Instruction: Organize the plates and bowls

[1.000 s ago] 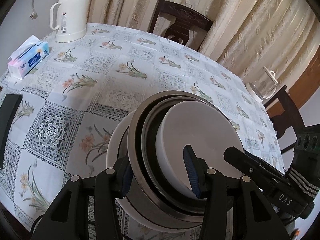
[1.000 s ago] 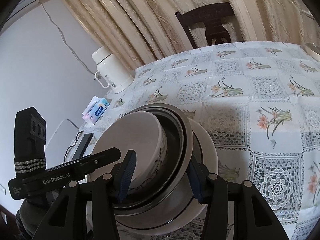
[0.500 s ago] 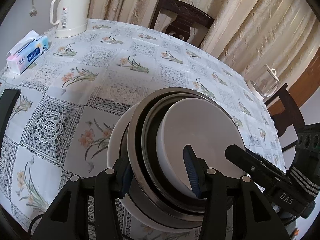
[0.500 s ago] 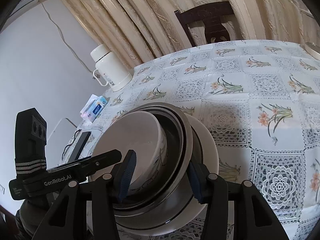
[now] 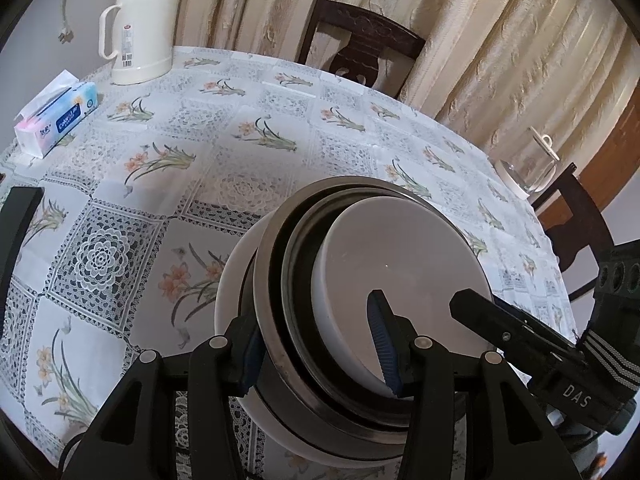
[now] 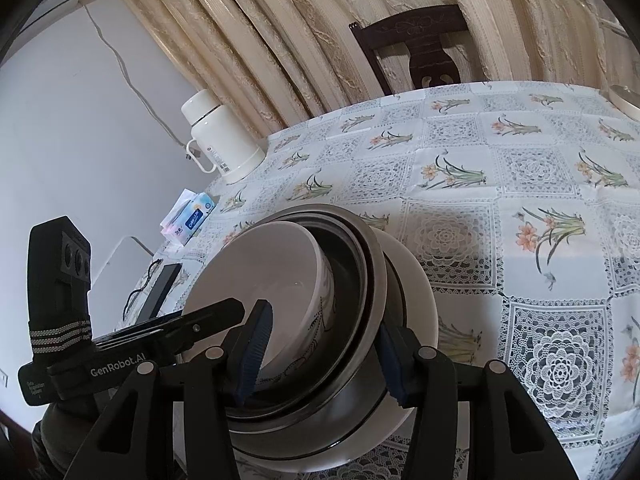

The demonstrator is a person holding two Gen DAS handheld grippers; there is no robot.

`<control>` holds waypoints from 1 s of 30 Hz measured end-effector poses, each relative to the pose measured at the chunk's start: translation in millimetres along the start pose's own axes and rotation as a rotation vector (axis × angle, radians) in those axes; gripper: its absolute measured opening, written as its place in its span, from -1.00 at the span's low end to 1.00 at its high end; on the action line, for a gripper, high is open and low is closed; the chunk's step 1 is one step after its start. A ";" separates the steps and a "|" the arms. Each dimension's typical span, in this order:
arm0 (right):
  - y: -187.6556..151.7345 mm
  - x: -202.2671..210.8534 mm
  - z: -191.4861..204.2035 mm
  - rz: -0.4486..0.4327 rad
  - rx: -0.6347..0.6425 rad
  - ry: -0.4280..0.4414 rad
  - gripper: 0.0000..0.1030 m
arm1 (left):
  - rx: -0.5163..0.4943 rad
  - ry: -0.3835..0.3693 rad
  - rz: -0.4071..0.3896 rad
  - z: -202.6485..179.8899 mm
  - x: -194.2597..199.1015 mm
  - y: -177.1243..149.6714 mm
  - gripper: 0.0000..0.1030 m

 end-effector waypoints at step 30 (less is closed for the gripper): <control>-9.0 3.7 9.1 -0.047 0.023 -0.050 0.09 | -0.085 0.040 -0.067 -4.7 12.2 -8.5 0.13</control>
Point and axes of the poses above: each gripper's, at about its wrist camera, not at the fingertips, and x roughly against the way its jaws point, z to its left, y to its top, the point moved 4 cm from there along -x, roughly the way its jaws point, and after that the axes turned 10 degrees about -y, right-handed, at the moved point
